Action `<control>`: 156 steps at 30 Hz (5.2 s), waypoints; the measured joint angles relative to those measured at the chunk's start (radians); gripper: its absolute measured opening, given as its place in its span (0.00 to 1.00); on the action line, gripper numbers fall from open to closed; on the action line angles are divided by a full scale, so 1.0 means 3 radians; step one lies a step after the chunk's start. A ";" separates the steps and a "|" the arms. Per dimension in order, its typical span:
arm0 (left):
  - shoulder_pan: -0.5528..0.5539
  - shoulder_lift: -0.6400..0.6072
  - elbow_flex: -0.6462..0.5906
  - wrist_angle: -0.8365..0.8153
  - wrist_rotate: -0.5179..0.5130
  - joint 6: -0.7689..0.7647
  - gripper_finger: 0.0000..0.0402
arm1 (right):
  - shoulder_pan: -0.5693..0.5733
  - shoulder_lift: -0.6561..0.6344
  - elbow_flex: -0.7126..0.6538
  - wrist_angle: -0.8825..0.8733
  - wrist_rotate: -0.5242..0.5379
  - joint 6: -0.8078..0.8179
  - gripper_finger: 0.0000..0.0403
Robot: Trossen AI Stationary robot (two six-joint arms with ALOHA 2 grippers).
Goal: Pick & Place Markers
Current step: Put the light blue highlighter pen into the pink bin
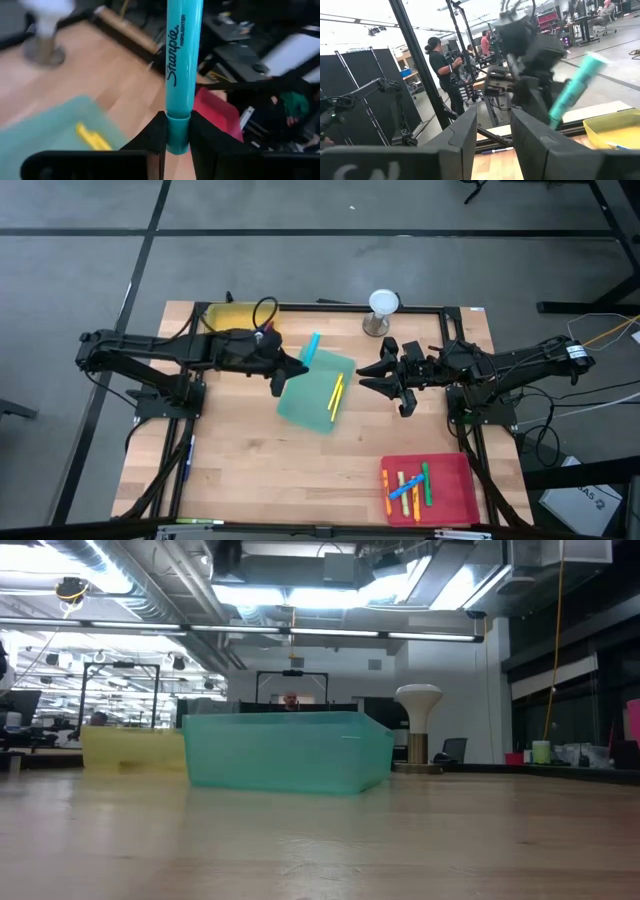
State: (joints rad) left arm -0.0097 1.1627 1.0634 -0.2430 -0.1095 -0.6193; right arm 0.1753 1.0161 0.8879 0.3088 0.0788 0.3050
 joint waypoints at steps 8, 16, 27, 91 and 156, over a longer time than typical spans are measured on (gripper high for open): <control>-0.0211 -0.0001 0.0000 0.0649 0.0041 0.0764 0.13 | 0.0000 0.0024 0.0000 0.0041 0.0000 0.0017 0.29; -0.0273 0.0024 0.0000 0.0868 0.0112 0.1038 0.13 | -0.0001 0.0125 0.0001 0.0125 0.0148 -0.0009 0.32; -0.0271 0.0251 0.0000 0.1094 0.0279 0.1061 0.13 | -0.0017 0.0395 0.0001 0.0389 0.0462 -0.0096 0.61; 0.0023 0.0565 0.0000 0.1331 0.0522 0.1090 0.13 | -0.0189 0.1211 0.0001 0.1885 0.0521 0.0034 0.72; 0.0070 -0.0184 -0.0001 0.0194 0.0483 0.0600 0.73 | 0.0927 0.0051 0.0004 -0.1762 0.0080 -0.1033 0.15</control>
State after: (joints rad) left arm 0.0113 1.1076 1.0630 -0.1848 0.0353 -0.4394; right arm 0.4535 1.0313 0.8890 -0.2199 0.1027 -0.0049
